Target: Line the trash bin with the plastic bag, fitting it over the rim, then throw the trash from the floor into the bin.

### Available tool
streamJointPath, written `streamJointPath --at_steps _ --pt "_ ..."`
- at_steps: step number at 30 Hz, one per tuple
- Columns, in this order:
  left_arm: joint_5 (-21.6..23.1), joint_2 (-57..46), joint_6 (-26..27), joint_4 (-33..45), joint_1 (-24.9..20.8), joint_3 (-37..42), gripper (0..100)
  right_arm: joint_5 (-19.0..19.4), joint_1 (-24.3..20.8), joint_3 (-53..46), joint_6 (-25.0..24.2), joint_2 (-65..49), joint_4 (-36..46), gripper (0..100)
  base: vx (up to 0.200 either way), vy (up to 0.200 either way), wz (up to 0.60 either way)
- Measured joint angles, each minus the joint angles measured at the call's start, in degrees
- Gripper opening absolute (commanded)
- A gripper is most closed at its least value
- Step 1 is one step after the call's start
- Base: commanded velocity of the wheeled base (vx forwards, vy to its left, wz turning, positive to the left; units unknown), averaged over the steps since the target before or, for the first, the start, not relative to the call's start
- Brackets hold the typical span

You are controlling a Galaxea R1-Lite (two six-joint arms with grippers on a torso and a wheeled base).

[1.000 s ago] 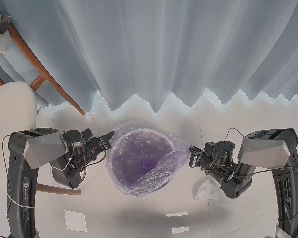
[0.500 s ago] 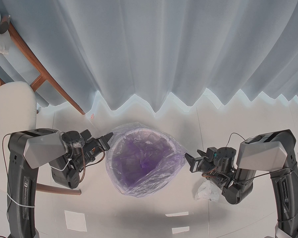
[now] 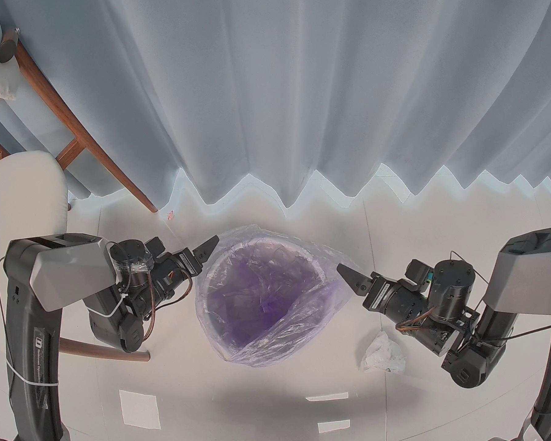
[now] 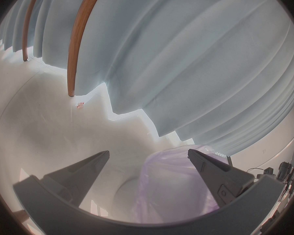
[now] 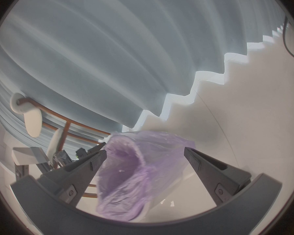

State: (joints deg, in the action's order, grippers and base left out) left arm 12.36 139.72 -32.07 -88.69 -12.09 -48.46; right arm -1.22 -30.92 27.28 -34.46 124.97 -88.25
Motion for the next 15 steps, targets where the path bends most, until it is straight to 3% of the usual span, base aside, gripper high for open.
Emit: streamJointPath --at_steps 8,15 --pt "-2.27 -8.13 2.51 0.06 -1.11 6.79 100 0.65 -1.39 -4.33 -1.50 -5.97 0.28 100 0.000 0.000 0.00" --pt "-3.12 -12.37 7.09 0.04 0.91 5.24 100 3.02 -4.45 -7.02 -4.07 -9.45 0.80 100 0.000 0.000 0.00"
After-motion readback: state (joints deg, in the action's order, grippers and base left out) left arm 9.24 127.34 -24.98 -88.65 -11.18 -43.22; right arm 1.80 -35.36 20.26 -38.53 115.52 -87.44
